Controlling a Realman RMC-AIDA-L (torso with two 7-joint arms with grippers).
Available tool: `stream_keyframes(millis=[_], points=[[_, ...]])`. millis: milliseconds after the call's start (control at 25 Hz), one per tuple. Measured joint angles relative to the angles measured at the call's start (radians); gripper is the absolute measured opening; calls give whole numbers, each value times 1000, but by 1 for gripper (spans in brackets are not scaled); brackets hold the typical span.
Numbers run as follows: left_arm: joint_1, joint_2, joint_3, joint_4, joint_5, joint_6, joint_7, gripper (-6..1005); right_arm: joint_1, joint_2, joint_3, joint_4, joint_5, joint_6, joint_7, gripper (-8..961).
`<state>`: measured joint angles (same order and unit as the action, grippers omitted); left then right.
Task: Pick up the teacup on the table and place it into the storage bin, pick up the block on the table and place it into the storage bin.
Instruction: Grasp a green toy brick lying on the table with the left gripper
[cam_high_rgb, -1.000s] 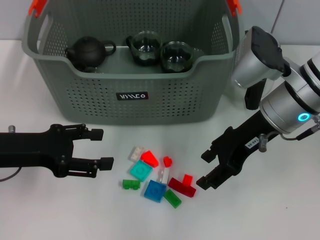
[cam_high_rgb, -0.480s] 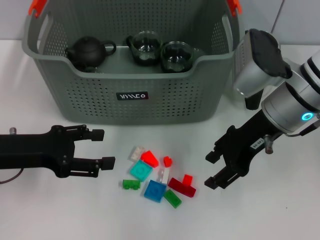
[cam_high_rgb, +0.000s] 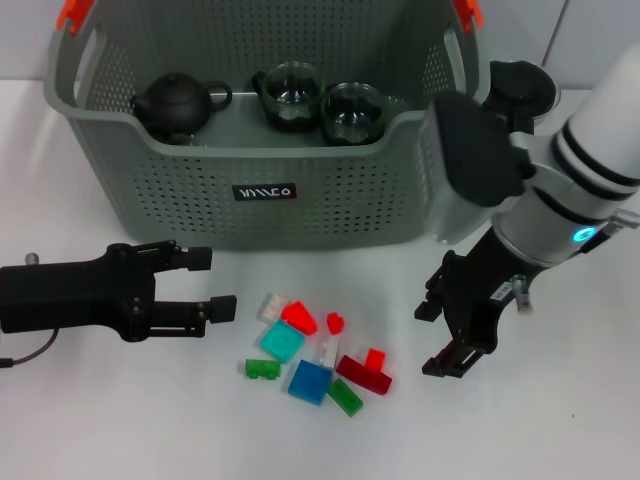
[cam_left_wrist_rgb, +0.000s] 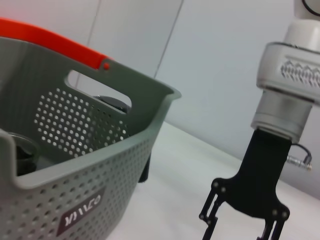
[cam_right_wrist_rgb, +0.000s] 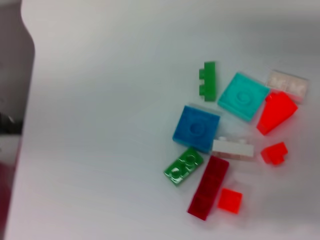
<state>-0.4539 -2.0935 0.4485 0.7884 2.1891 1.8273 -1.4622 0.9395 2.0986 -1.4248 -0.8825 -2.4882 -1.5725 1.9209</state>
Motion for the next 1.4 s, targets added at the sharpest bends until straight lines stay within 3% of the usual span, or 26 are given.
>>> stream_keyframes(millis=[120,440,920,1400], points=[[3,0,-19,-7,0,1,0,875,18,2,-77,-1,-4,41,-3,709],[23,1,-41,-9,7,11,3,875,43,11,-161,-1,53,76,4,707],[24,1,-40,-7,10,14,8,875,51,11,-232,0,135,83,-15,704],[28,1,-41,-8,11,12,8,876,35,11,-235,23,251,145,-1,704]])
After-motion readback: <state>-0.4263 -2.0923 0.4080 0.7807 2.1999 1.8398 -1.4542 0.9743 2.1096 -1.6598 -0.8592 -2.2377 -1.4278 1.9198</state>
